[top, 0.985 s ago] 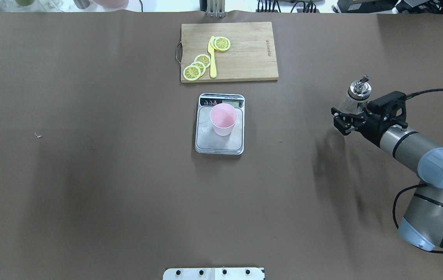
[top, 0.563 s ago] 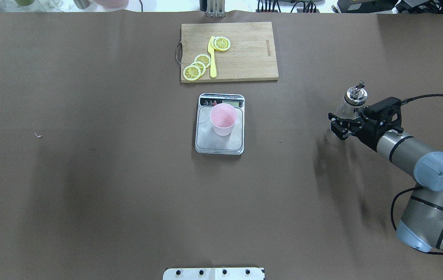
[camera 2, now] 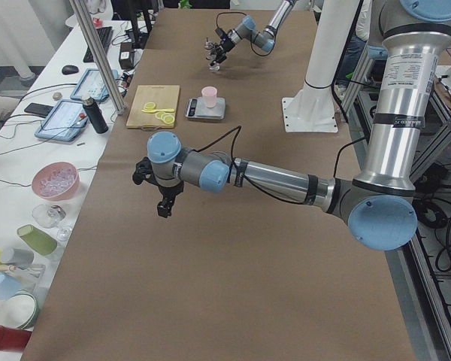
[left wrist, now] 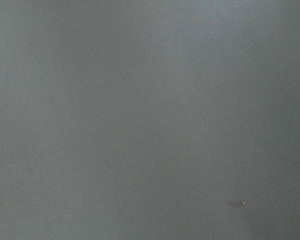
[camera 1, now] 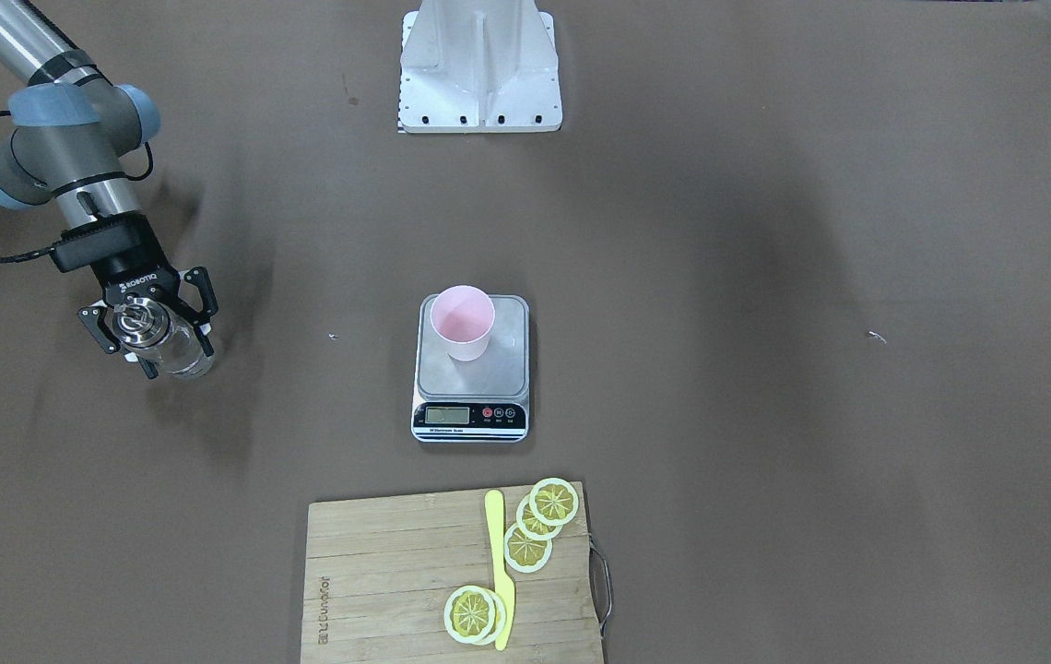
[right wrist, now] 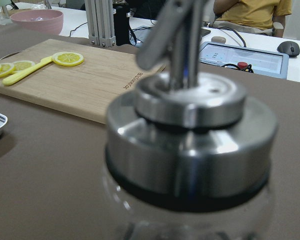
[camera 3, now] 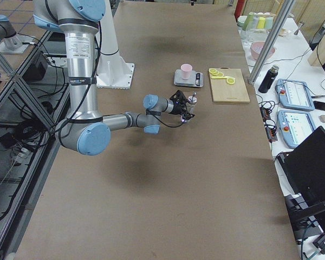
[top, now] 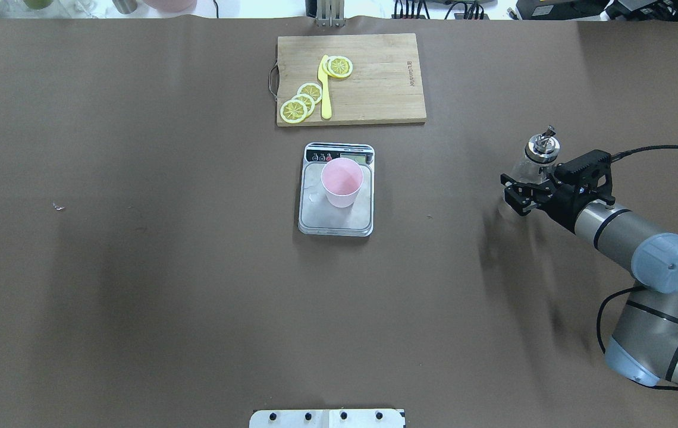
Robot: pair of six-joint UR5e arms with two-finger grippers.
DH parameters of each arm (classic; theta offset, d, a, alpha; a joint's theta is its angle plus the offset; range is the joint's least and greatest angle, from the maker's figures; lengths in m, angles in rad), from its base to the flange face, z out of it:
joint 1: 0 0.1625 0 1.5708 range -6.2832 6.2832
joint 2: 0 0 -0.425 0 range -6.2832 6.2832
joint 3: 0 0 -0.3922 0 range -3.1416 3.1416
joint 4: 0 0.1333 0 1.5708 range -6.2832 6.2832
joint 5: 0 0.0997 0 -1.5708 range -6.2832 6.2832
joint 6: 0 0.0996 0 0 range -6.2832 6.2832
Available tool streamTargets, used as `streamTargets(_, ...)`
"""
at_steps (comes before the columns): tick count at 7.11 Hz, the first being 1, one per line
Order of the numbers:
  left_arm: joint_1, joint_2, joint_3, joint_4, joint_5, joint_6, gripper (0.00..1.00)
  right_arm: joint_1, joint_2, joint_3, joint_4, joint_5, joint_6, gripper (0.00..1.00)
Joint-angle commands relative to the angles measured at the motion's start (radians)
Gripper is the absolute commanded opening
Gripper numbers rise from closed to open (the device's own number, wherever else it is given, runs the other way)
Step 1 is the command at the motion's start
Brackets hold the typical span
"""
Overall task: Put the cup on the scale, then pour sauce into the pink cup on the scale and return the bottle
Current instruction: 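Lower the bottle onto the table with the right gripper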
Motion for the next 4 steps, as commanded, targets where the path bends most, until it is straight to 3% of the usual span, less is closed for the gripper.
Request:
streamTargets(1, 0.000, 0.005, -0.006, 0.000, 0.000, -0.001, 0.99, -0.009, 0.000, -0.004, -0.001, -0.001, 0.001, 0.09)
streamTargets(4, 0.000, 0.005, -0.006, 0.000, 0.000, -0.001, 0.99, -0.009, 0.002, -0.009, 0.000, 0.001, -0.001, 0.18)
